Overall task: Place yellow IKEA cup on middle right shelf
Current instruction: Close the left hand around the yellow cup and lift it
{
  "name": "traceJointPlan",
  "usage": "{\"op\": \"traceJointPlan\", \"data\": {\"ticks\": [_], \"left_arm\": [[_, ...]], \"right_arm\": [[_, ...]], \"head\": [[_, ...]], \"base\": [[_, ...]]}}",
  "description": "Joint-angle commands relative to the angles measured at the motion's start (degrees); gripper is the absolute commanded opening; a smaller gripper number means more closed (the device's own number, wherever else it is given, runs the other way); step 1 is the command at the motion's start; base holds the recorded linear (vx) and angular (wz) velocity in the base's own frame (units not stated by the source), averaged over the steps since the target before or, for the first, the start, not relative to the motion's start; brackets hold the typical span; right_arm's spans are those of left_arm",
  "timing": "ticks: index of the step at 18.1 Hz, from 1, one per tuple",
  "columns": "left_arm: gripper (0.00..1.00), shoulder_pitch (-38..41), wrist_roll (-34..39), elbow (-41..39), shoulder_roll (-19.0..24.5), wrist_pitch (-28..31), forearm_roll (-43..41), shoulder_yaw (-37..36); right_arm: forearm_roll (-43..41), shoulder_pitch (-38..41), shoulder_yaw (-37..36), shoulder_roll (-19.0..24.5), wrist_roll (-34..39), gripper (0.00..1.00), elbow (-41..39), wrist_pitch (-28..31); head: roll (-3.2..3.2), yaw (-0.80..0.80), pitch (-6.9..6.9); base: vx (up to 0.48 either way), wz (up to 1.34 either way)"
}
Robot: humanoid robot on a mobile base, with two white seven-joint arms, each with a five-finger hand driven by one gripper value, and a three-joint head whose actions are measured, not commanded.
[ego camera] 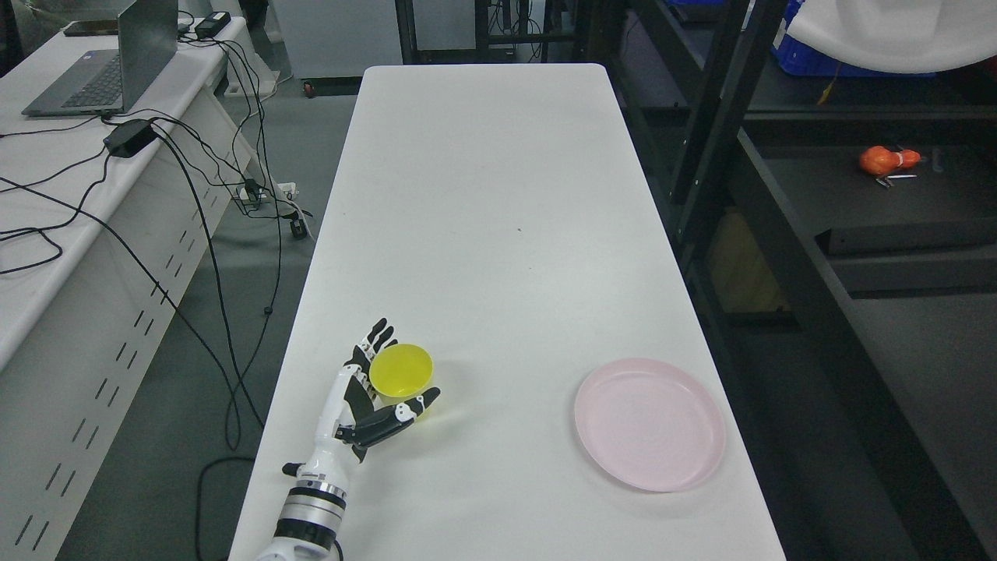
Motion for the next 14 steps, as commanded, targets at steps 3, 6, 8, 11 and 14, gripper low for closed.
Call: {"op": "traceJointPlan", "data": {"ticks": [3, 6, 8, 11, 14], "left_arm": [[0.98, -2.1, -0.5, 8.5, 1.0, 1.8, -0.2, -1.9], [0.89, -2.7, -0.6, 8.9, 1.0, 1.7, -0.1, -0.7], [0.71, -2.7, -0.6, 8.9, 1.0, 1.3, 0.4, 0.8], [0.21, -2.7, -0.5, 8.8, 1.0, -4.2, 5.6, 2.7], [0.0, -2.5, -0.5, 6.3, 1.0, -6.9, 8.3, 4.8]], "right_arm": [[-1.4, 0.8, 1.0, -1.0, 0.0, 0.99, 0.0, 0.0], [-1.4, 0.8, 1.0, -1.0, 0.0, 0.99, -0.1, 0.0], [-1.4, 0.8, 1.0, -1.0, 0.0, 0.99, -0.1, 0.0], [-1.4, 0.8, 1.0, -1.0, 0.0, 0.99, 0.0, 0.0], [-1.4, 0.8, 1.0, -1.0, 0.0, 0.99, 0.0, 0.0]], "head": [[0.0, 0.0, 0.0], [0.0, 0.0, 0.0], [0.0, 0.0, 0.0], [0.0, 0.0, 0.0], [0.0, 0.0, 0.0]], "base": [[0.0, 0.0], [0.0, 0.0], [0.0, 0.0], [0.0, 0.0], [0.0, 0.0]]}}
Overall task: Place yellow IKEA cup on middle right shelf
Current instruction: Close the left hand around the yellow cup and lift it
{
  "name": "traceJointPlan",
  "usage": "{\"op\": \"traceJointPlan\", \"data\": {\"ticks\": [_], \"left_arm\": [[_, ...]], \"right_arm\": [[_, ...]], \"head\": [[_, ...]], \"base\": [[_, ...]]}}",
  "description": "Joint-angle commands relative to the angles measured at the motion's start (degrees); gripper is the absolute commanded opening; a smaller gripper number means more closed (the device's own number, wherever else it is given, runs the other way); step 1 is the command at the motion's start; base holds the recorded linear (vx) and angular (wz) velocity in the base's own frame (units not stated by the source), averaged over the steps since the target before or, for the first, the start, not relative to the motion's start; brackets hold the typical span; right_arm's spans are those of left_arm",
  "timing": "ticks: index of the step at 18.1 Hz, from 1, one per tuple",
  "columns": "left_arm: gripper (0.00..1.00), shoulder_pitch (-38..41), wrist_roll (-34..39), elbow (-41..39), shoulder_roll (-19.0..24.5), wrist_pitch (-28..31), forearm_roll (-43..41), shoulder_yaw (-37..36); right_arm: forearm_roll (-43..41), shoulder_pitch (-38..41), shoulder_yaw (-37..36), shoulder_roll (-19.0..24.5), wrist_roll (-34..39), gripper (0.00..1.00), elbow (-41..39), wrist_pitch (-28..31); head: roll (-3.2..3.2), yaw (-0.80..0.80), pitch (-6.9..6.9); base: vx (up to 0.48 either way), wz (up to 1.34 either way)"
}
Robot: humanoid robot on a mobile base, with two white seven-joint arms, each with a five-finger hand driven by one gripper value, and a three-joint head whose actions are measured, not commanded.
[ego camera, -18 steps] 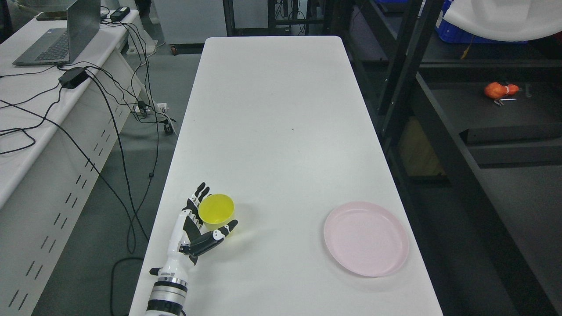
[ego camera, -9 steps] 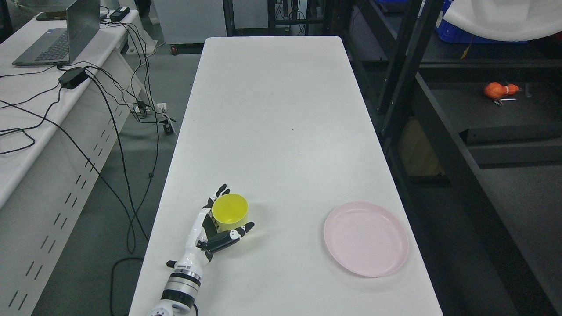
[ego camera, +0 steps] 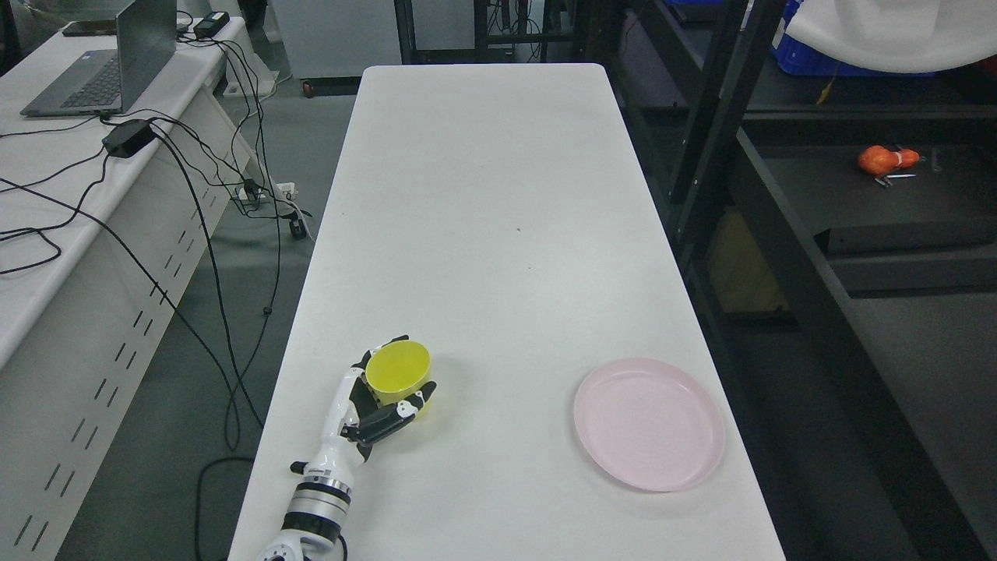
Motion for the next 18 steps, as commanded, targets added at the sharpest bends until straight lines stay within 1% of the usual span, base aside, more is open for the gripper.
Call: {"op": "traceJointPlan", "data": {"ticks": [1, 4, 6, 8, 13, 18], "left_arm": [[0.0, 0.5, 0.0, -3.0, 1.0, -3.0, 4.5, 4.4], [0.0, 3.3, 0.0, -12.4, 1.0, -3.4, 5.2, 5.1], [0.0, 4.9, 0.0, -16.0, 1.0, -5.2, 5.2, 5.0], [0.0, 5.7, 0.0, -18.8, 1.0, -5.6, 5.2, 5.0], [0.0, 5.5, -0.1, -18.8, 1.0, -6.7, 5.2, 5.0], [0.0, 5.5, 0.0, -18.8, 1.0, -6.8, 5.2, 4.6]], "right_arm": [[-1.4, 0.8, 1.0, -1.0, 0.0, 0.99, 0.0, 0.0], [-1.4, 0.8, 1.0, -1.0, 0.0, 0.99, 0.0, 0.0], [-1.4, 0.8, 1.0, -1.0, 0.0, 0.99, 0.0, 0.0], [-1.4, 0.8, 1.0, -1.0, 0.0, 0.99, 0.0, 0.0], [-1.4, 0.8, 1.0, -1.0, 0.0, 0.99, 0.0, 0.0], [-1.4, 0.8, 1.0, -1.0, 0.0, 0.99, 0.0, 0.0]], "head": [[0.0, 0.0, 0.0], [0.0, 0.0, 0.0], [0.0, 0.0, 0.0], [0.0, 0.0, 0.0], [0.0, 0.0, 0.0], [0.0, 0.0, 0.0]], "base": [[0.0, 0.0], [0.0, 0.0], [0.0, 0.0], [-0.009, 0.0], [-0.047, 0.0], [-0.121, -0.14]]}}
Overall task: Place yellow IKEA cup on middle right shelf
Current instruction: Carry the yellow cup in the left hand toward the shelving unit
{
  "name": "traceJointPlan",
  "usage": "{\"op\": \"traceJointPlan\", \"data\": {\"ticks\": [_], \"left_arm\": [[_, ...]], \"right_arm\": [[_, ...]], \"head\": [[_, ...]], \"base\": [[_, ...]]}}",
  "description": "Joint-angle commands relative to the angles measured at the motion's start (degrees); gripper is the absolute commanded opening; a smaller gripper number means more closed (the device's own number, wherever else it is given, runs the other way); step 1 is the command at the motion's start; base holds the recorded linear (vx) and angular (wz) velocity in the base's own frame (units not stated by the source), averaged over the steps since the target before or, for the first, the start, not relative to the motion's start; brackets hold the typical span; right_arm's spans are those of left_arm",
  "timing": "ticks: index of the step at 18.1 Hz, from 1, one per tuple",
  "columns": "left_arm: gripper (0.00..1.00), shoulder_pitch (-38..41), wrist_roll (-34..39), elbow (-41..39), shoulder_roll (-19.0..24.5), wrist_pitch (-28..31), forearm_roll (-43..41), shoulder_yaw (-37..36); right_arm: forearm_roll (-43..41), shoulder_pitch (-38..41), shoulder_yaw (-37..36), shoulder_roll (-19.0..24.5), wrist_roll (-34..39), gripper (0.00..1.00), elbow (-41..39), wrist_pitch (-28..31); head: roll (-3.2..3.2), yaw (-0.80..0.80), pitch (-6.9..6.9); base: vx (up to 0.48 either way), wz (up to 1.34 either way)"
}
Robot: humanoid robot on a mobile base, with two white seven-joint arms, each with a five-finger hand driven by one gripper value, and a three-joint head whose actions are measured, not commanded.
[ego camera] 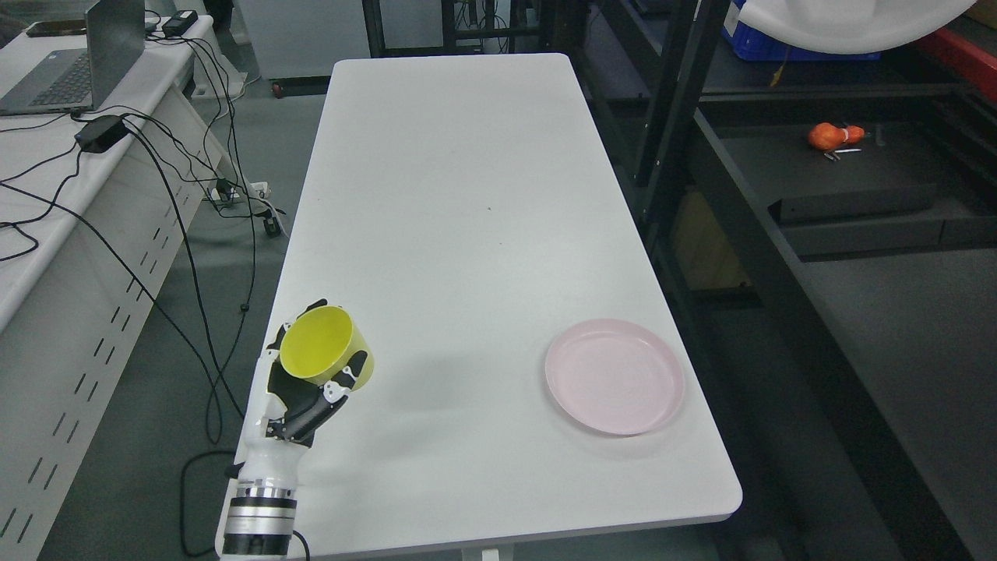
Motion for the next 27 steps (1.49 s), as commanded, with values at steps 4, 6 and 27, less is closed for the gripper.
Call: {"op": "traceJointPlan", "data": {"ticks": [4, 6, 27], "left_arm": [[0.0, -1.0, 0.1, -4.7, 1.0, -0.1, 0.2, -0.3], [0.0, -0.9, 0.1, -4.7, 1.0, -0.2, 0.2, -0.4], [0.0, 0.2, 0.6, -4.7, 1.0, -3.9, 0.2, -18.4]], "right_arm": [[-1.4, 0.8, 1.0, -1.0, 0.0, 0.99, 0.0, 0.0], [-1.4, 0.8, 1.0, -1.0, 0.0, 0.99, 0.0, 0.0], [-1.4, 0.8, 1.0, -1.0, 0.0, 0.99, 0.0, 0.0]], "head": [[0.0, 0.0, 0.0], [0.0, 0.0, 0.0], [0.0, 0.0, 0.01]], "base": [[-0.143, -0.2], [-0.163, -0.22], [-0.211, -0.48]]}}
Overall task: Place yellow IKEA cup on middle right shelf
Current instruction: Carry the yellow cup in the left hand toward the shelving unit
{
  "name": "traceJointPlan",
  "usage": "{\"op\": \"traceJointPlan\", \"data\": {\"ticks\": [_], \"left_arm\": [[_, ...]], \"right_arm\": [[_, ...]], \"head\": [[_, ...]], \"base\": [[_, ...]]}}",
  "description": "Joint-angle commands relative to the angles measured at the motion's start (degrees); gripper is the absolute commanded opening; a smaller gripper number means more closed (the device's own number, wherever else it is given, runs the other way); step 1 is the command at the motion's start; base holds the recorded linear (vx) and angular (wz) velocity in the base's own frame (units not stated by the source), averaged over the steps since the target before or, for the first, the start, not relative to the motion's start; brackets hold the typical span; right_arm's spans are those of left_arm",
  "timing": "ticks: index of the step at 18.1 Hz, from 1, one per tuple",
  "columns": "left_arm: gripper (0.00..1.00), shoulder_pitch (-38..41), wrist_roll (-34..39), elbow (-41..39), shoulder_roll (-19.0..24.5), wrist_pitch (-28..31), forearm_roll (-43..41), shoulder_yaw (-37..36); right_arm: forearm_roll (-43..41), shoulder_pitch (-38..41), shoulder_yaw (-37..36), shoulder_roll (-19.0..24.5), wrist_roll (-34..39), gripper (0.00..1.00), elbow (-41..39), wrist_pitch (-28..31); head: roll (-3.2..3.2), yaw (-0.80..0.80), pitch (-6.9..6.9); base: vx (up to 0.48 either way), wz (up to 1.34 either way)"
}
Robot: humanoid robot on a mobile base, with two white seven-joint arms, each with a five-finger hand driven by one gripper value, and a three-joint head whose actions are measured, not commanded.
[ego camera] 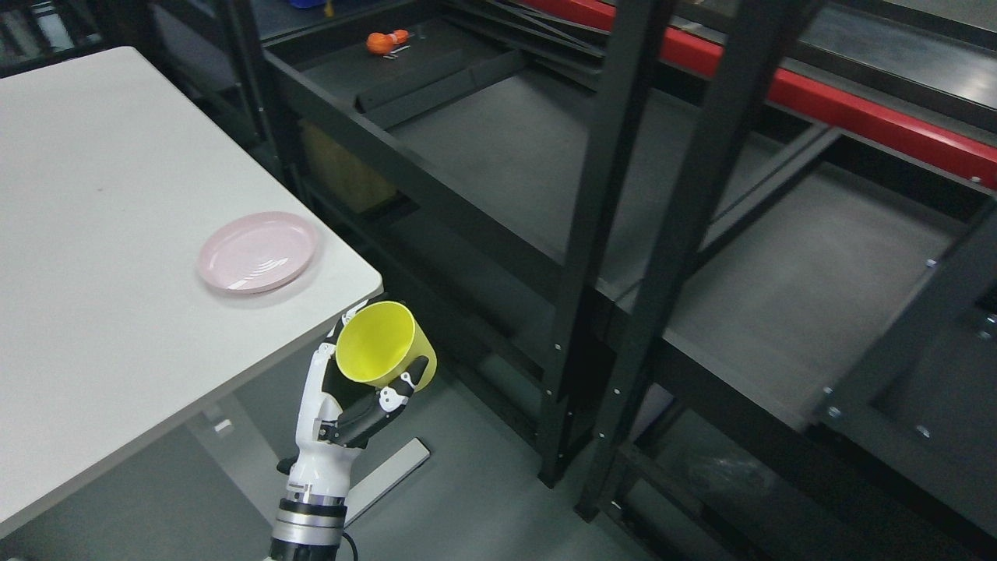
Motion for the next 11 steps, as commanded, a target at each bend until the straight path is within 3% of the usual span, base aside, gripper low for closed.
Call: {"op": "traceJointPlan", "data": {"ticks": [1, 11], "left_arm": [[0.0, -0.4, 0.0, -0.3, 1.0, -0.9, 0.0, -8.2], [0.0, -0.4, -0.1, -0.3, 1.0, -4.0, 0.0, -15.3]], "right_arm": [[-1.4, 0.8, 1.0, -1.0, 0.0, 0.99, 0.0, 0.0], [-1.4, 0.8, 1.0, -1.0, 0.0, 0.99, 0.0, 0.0]], "head": [[0.0, 0.0, 0.0], [0.0, 0.0, -0.02]], "base": [[-0.24, -0.8], [-0.238, -0.92]]}}
